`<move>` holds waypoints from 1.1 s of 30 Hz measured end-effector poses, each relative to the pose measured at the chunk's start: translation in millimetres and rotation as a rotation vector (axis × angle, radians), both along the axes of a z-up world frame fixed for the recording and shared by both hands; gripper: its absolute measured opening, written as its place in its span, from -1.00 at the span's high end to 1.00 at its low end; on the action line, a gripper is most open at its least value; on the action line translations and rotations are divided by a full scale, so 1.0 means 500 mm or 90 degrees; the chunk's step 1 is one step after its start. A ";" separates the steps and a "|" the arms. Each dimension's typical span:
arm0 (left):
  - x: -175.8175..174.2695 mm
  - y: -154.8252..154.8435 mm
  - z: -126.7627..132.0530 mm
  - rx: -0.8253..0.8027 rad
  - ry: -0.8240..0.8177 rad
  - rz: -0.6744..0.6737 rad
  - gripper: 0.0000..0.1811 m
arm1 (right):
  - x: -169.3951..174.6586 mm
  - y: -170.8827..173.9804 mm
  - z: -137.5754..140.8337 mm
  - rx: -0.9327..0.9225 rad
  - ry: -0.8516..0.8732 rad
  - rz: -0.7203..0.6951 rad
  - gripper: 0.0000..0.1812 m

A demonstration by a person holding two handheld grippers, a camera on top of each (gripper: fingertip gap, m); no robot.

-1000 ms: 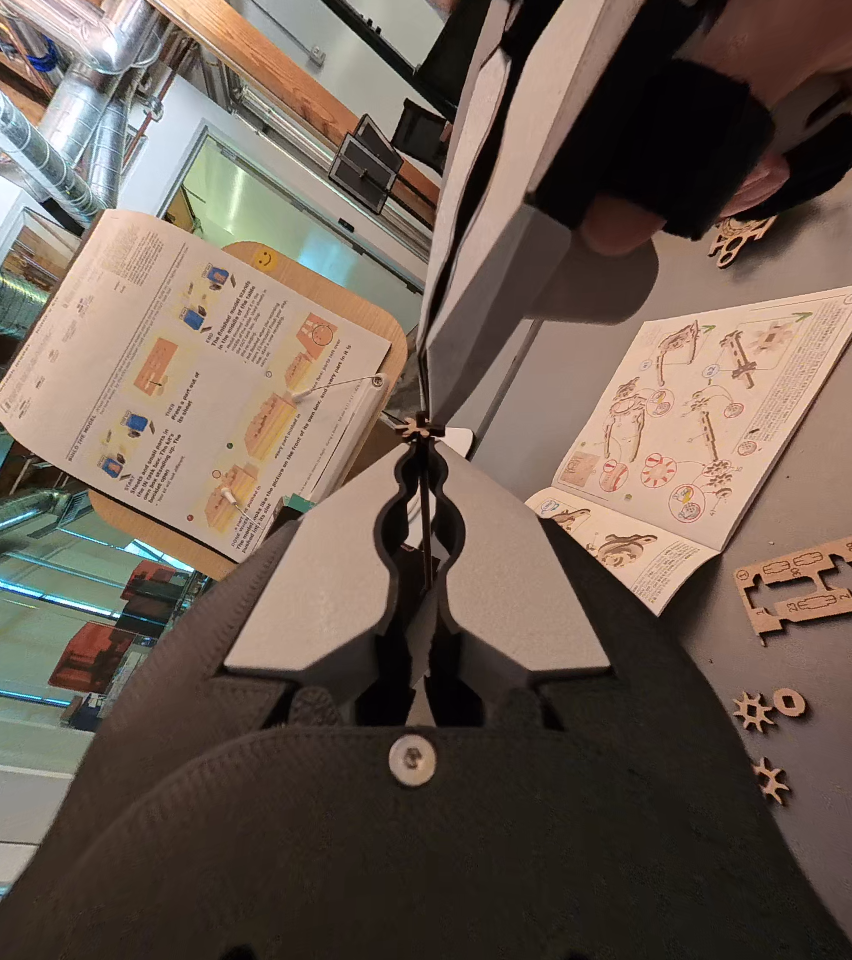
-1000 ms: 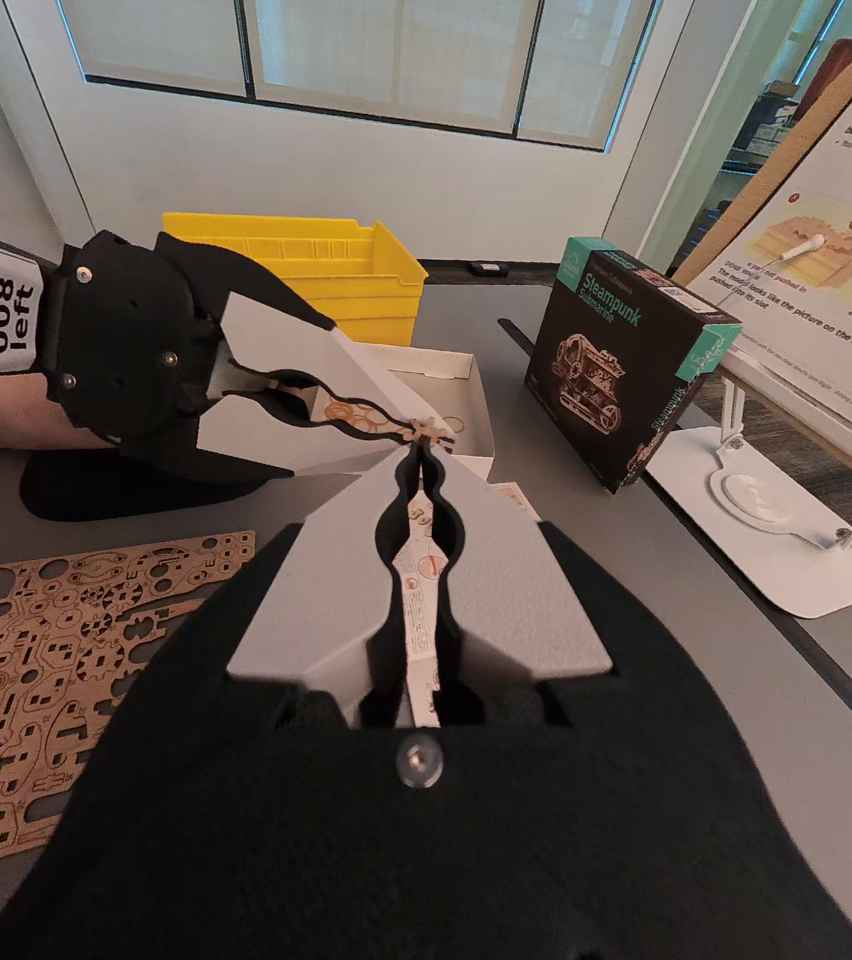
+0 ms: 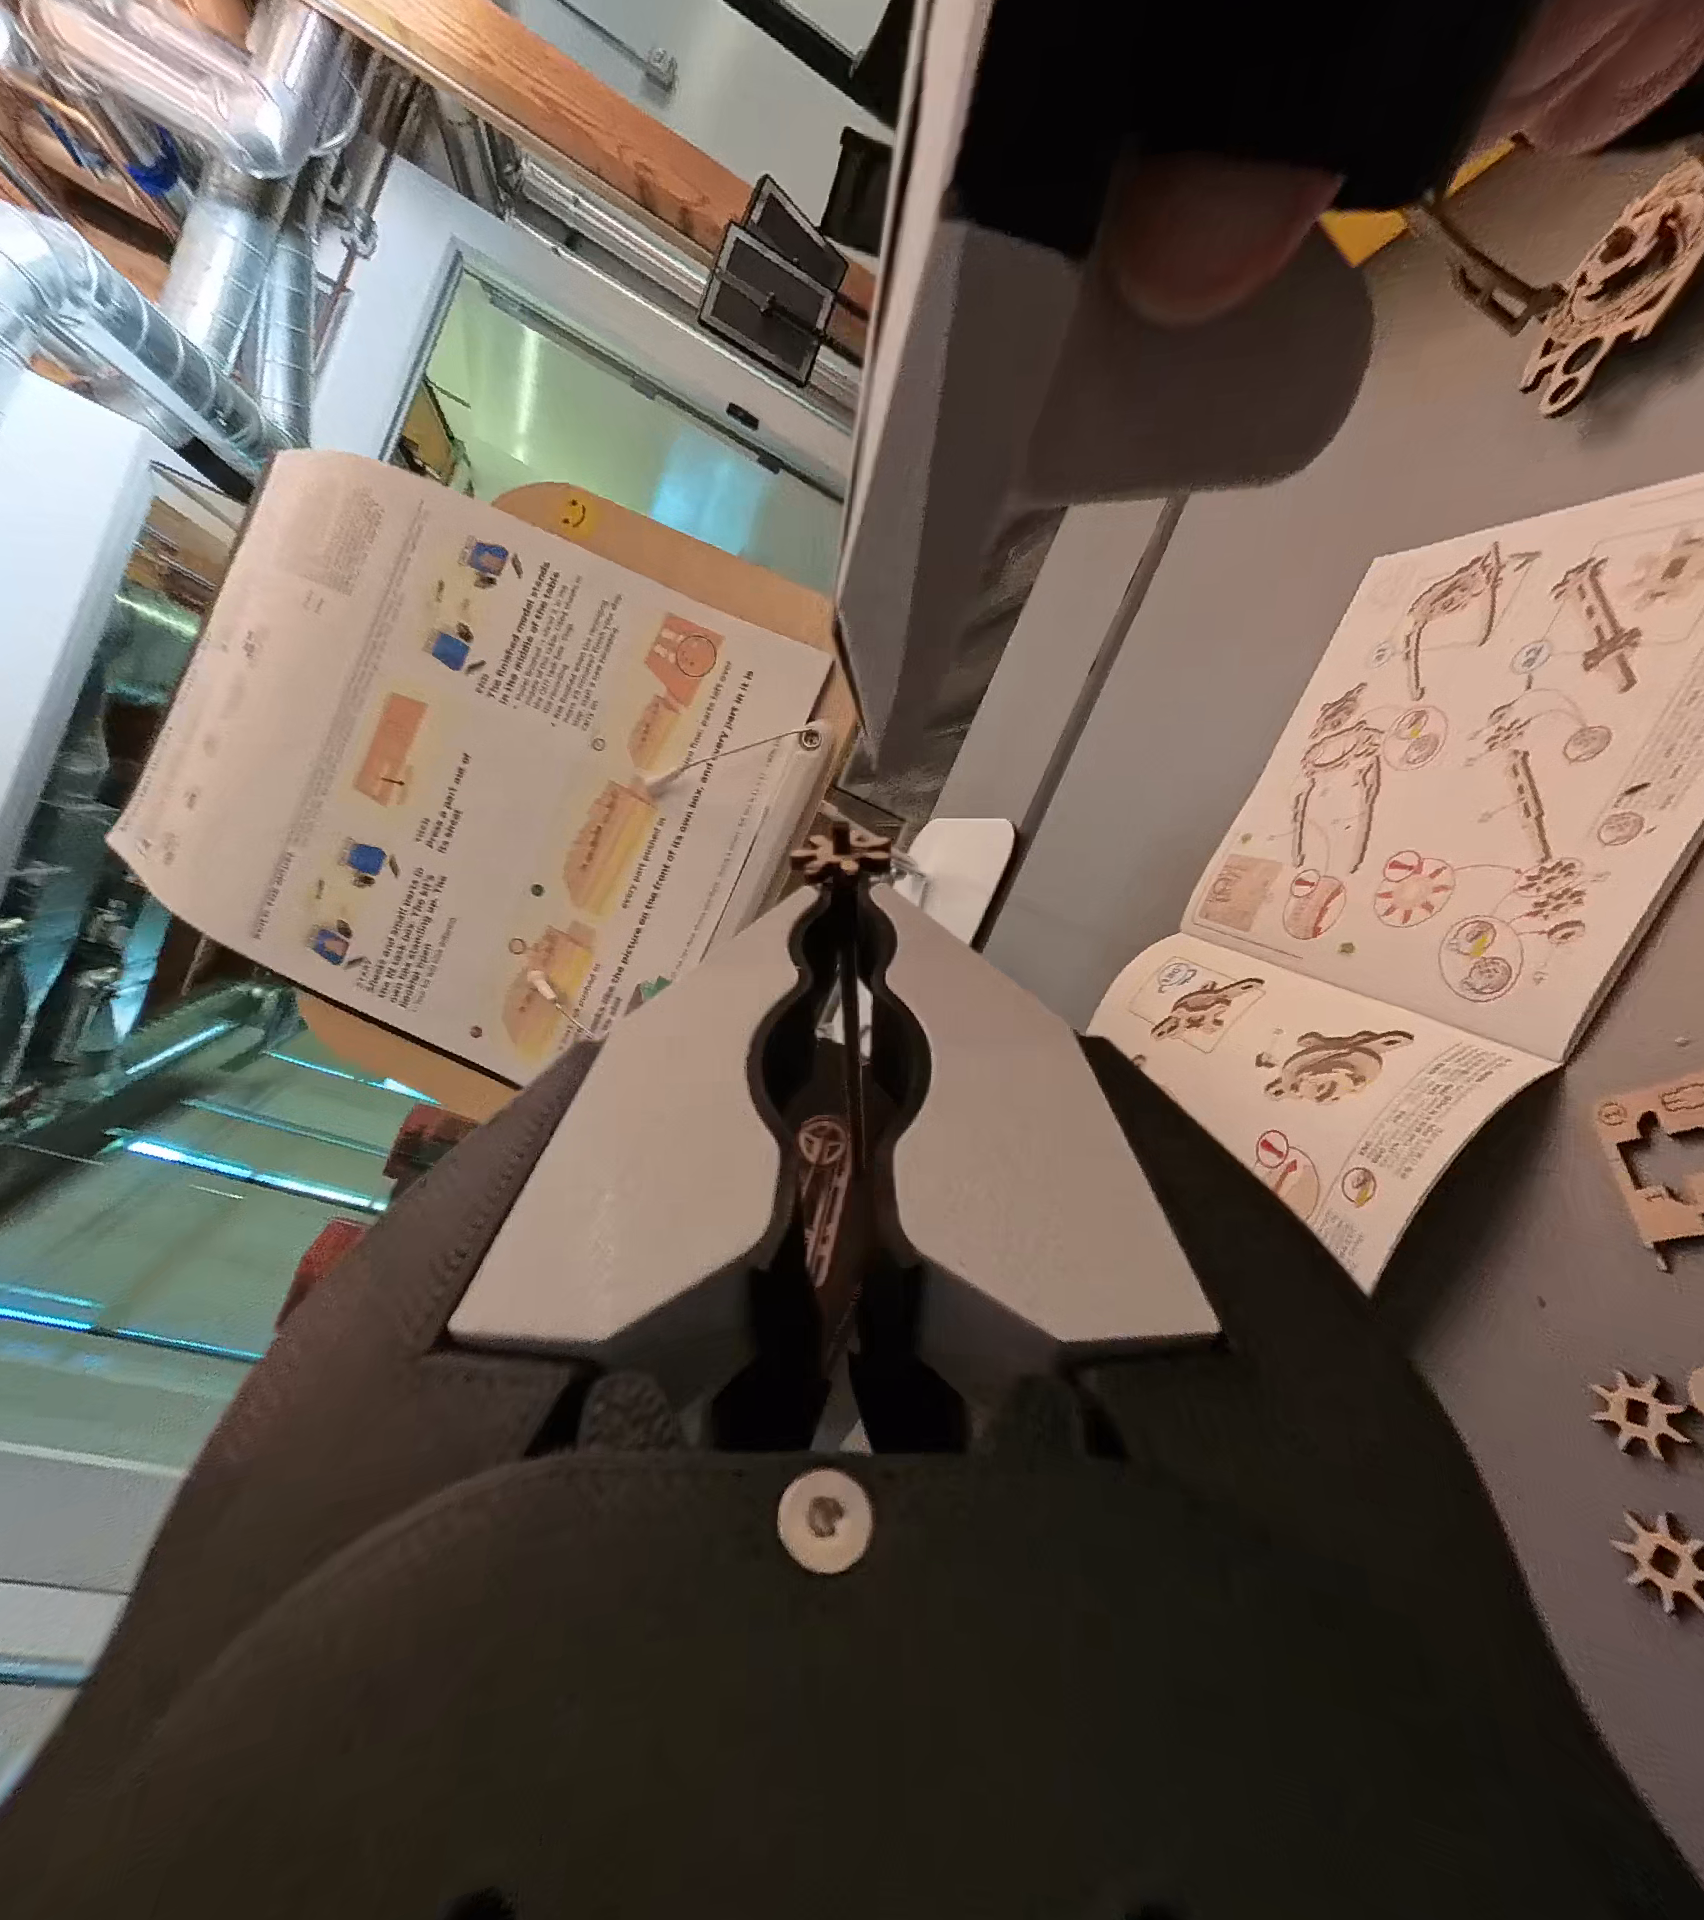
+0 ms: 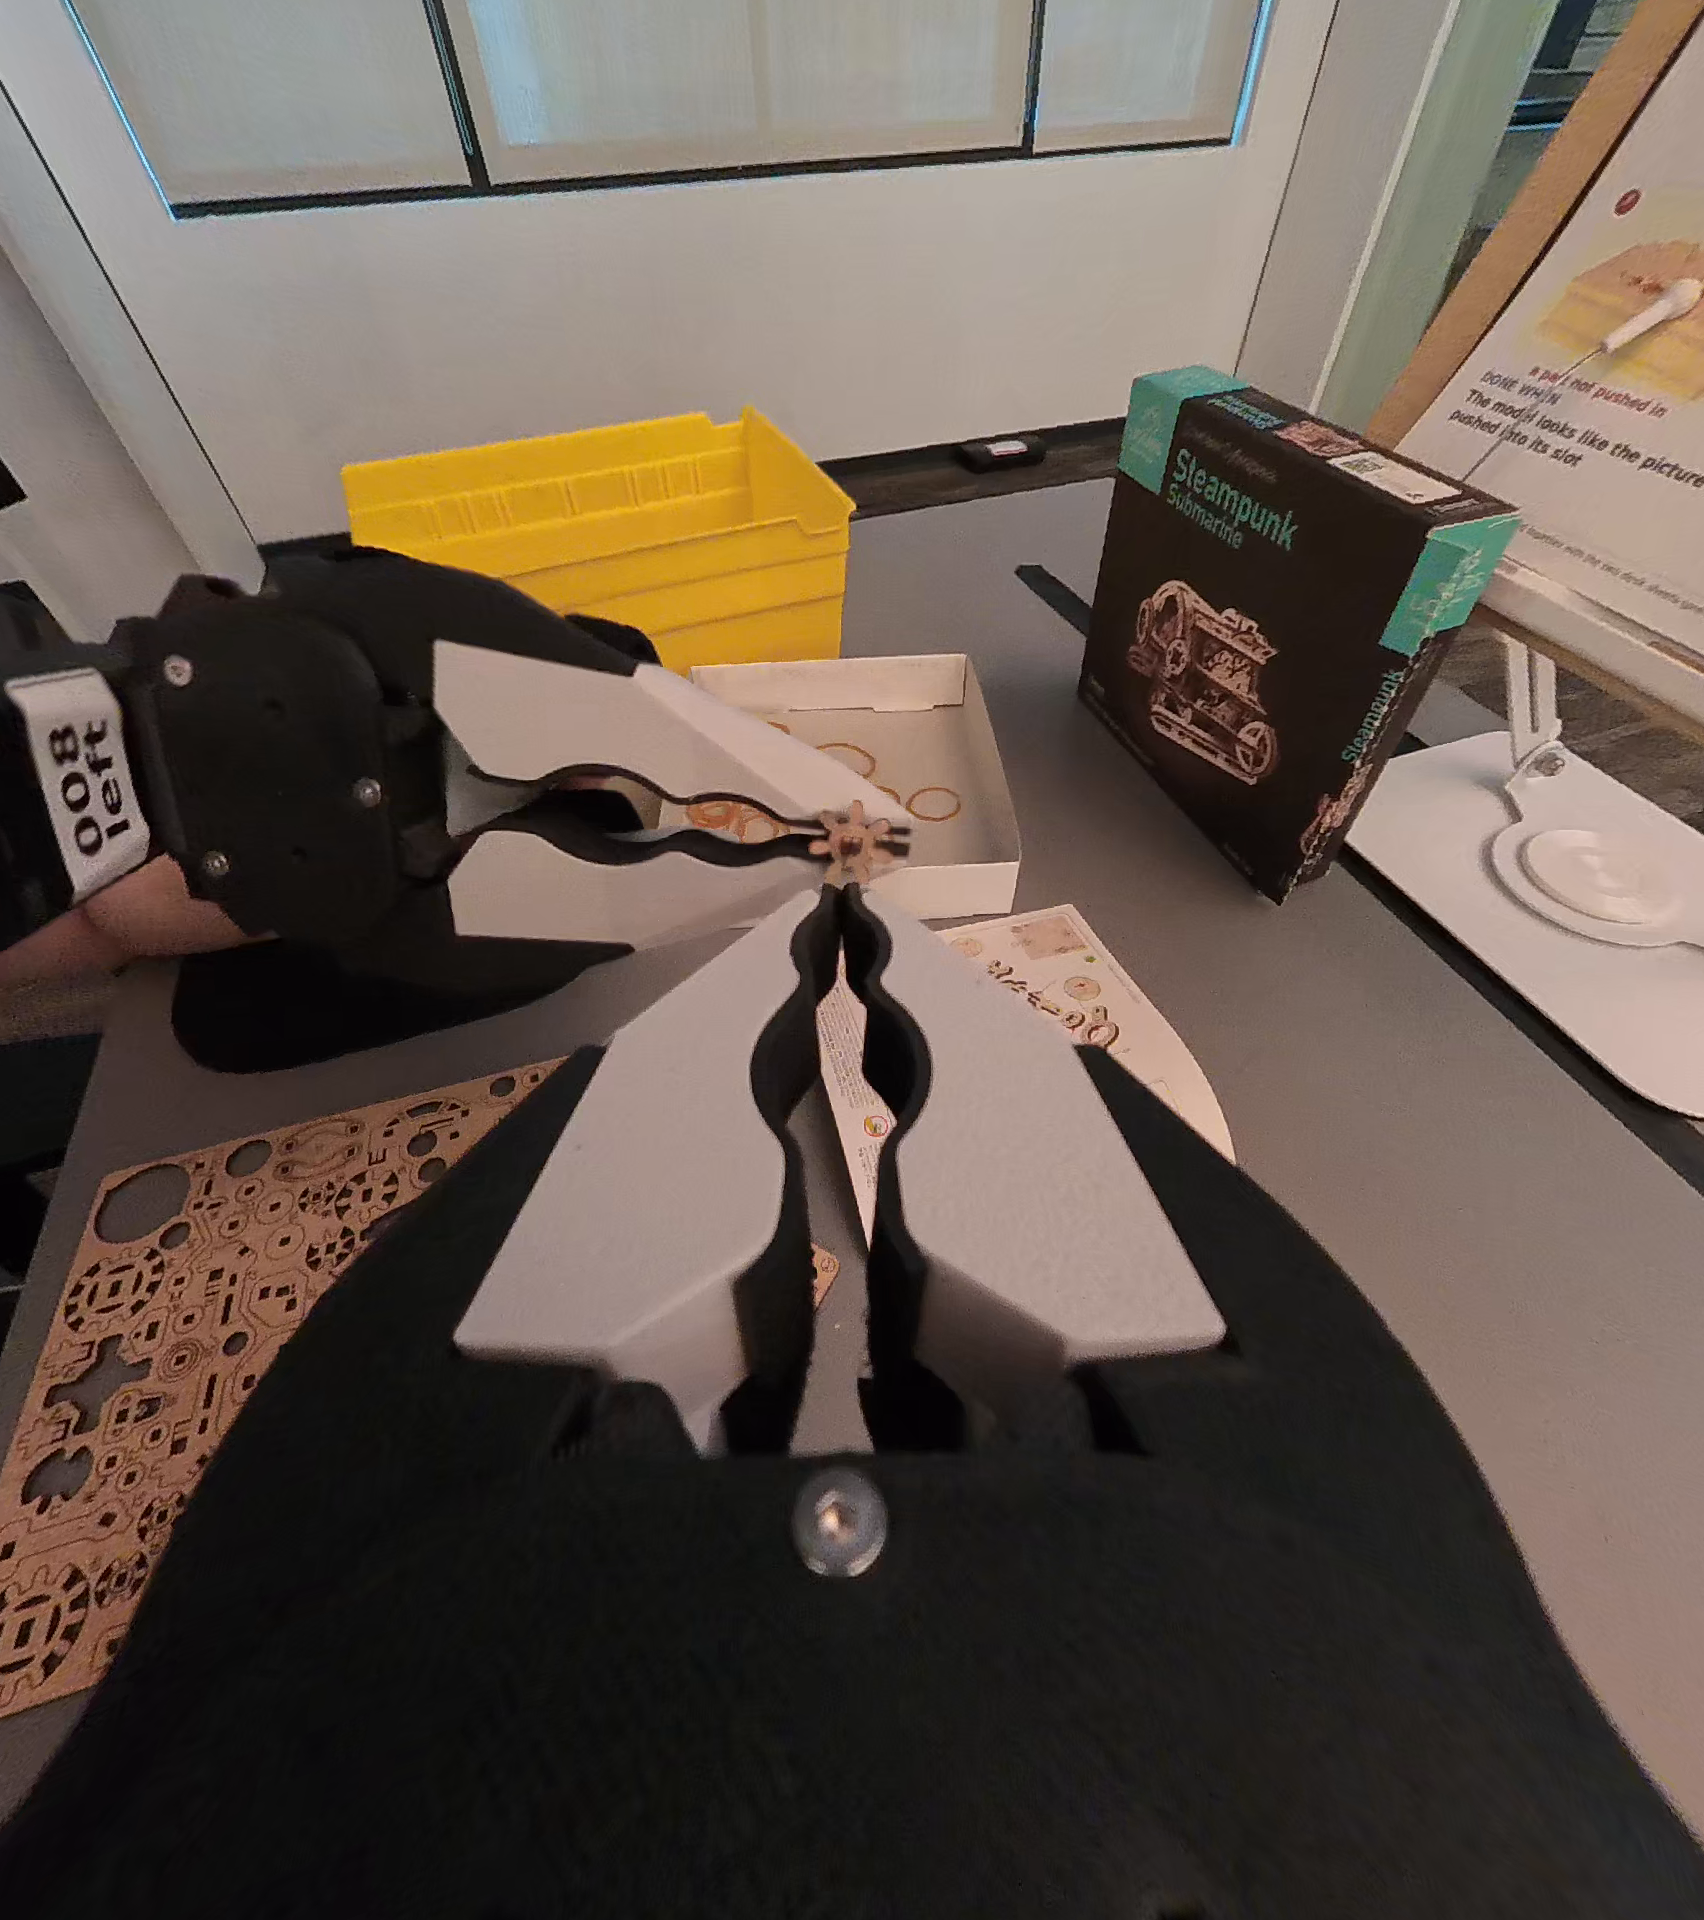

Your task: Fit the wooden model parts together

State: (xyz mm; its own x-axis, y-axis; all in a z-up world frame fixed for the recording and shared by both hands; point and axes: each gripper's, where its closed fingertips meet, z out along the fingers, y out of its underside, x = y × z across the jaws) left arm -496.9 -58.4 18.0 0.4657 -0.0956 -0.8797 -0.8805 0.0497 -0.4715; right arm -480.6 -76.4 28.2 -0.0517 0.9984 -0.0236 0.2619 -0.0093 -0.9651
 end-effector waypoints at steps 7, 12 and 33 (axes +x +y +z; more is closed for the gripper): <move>0.012 -0.003 -0.007 -0.055 -0.117 -0.053 1.00 | 0.001 0.005 0.010 0.018 0.019 0.004 1.00; 0.016 -0.005 -0.006 -0.082 -0.191 -0.080 1.00 | -0.003 0.017 0.001 0.009 0.009 -0.012 0.88; 0.038 -0.020 0.013 -0.065 -0.225 -0.125 1.00 | -0.011 0.000 -0.003 -0.468 0.061 0.144 0.65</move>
